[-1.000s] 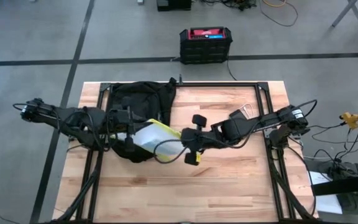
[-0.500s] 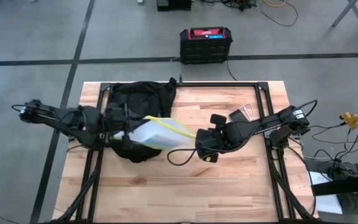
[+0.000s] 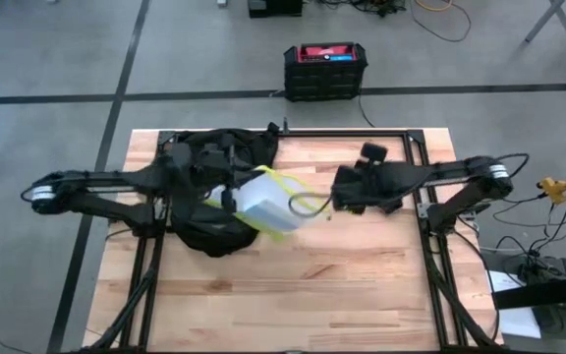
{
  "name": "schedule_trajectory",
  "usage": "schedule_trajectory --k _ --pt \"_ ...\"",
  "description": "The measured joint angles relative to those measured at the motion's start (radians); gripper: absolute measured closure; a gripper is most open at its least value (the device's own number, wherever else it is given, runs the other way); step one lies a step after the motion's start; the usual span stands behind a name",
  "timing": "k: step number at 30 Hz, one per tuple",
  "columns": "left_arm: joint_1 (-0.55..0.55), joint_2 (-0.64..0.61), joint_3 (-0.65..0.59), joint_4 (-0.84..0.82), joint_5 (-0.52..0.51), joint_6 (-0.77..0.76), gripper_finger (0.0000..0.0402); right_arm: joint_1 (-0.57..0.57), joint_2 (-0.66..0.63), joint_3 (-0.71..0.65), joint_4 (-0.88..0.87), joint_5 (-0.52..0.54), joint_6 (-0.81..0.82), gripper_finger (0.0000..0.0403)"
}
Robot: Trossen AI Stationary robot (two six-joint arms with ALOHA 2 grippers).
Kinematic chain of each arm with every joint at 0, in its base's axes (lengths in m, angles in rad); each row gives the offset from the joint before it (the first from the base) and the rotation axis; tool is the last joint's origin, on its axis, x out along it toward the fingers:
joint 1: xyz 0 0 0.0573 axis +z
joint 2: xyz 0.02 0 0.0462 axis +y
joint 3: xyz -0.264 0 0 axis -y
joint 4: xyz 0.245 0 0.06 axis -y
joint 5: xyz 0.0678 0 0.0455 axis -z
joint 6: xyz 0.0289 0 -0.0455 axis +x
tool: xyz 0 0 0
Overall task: Unpack backpack
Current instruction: Remove the white medicine organizer from the zip bag
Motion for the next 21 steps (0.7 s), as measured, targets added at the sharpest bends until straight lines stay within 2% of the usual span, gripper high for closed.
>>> schedule_trajectory --k 4,7,12,16,21 --pt "0.122 0.107 -0.016 0.164 0.201 -0.026 0.0401 -0.015 -0.105 -0.126 0.337 -0.034 -0.113 0.0289" --pt "0.158 0.168 0.012 0.240 0.338 -0.075 0.0401 -0.026 -0.150 -0.227 0.610 -0.149 -0.288 0.0280" --pt "0.162 0.186 0.153 0.183 0.517 -0.075 0.0401 -0.065 -0.157 -0.299 0.888 -0.256 -0.409 0.0282" --pt "0.162 0.162 0.222 -0.027 0.469 -0.009 0.0401 -0.075 -0.146 -0.302 0.983 -0.430 -0.412 0.0294" --pt "0.163 0.128 0.205 -0.174 0.355 0.065 0.0401 -0.065 -0.152 -0.281 0.972 -0.447 -0.397 0.0312"
